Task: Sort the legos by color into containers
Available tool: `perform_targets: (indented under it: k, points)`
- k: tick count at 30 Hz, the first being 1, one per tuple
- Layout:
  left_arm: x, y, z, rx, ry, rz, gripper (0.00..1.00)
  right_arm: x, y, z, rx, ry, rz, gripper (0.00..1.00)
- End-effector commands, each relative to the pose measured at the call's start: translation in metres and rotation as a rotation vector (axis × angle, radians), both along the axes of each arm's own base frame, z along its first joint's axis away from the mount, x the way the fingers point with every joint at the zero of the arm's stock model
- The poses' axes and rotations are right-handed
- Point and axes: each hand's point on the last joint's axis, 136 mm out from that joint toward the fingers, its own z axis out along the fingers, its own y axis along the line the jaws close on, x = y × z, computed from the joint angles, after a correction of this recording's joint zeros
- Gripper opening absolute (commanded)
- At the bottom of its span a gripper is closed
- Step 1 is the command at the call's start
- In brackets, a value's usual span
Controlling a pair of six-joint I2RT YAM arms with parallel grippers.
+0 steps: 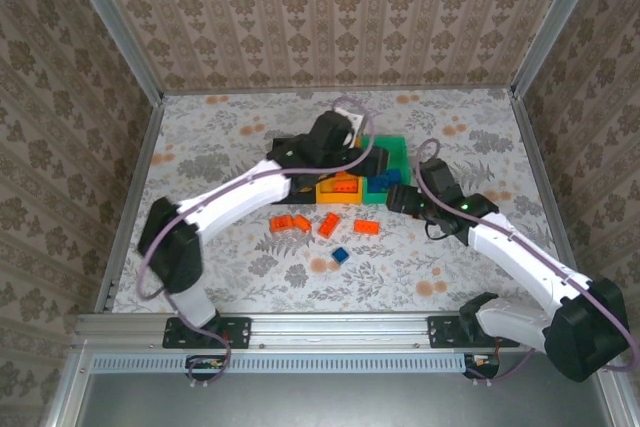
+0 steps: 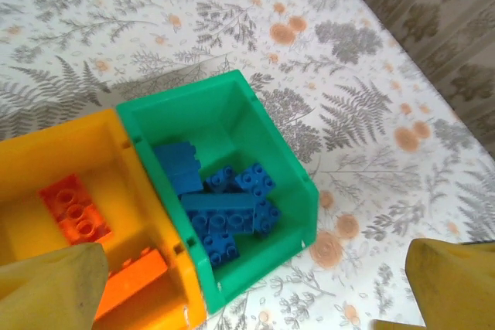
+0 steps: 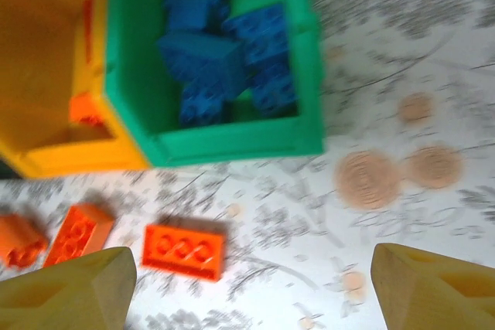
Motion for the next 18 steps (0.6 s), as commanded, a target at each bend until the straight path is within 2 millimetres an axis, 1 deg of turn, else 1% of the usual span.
perform_targets:
  k: [1,3,5,6,7,10,11,12,15,18]
  points:
    - [-0.026,0.03,-0.002,-0.04,-0.005,0.05,1.0,-0.005,0.028,-0.02,-0.024,0.029,0.06,0.83]
    - [-0.048,0.055,-0.016,-0.017,-0.012,0.084,1.0,-0.004,0.045,-0.032,-0.036,0.038,0.067,0.84]
    - [-0.067,0.076,-0.027,0.0,-0.017,0.113,1.0,-0.001,0.056,-0.044,-0.054,0.046,0.054,0.85]
    - [-0.076,0.088,-0.034,0.017,-0.015,0.13,1.0,0.001,0.061,-0.054,-0.076,0.062,0.048,0.86]
    - [-0.084,0.098,-0.04,0.034,-0.01,0.147,1.0,0.002,0.065,-0.063,-0.1,0.077,0.043,0.87]
    - [-0.104,0.121,-0.056,0.053,0.0,0.172,1.0,0.007,0.069,-0.078,-0.168,0.103,0.011,0.88]
    - [-0.108,0.127,-0.06,0.051,0.004,0.181,1.0,0.008,0.07,-0.081,-0.185,0.109,-0.001,0.89]
    - [-0.112,0.133,-0.063,0.042,0.011,0.191,1.0,0.009,0.071,-0.085,-0.202,0.118,-0.009,0.98]
    - [-0.119,0.149,-0.074,0.03,0.028,0.222,1.0,0.011,0.073,-0.095,-0.245,0.138,-0.023,0.99]
    - [-0.124,0.16,-0.082,0.033,0.038,0.238,1.0,0.013,0.069,-0.104,-0.296,0.162,-0.048,0.98]
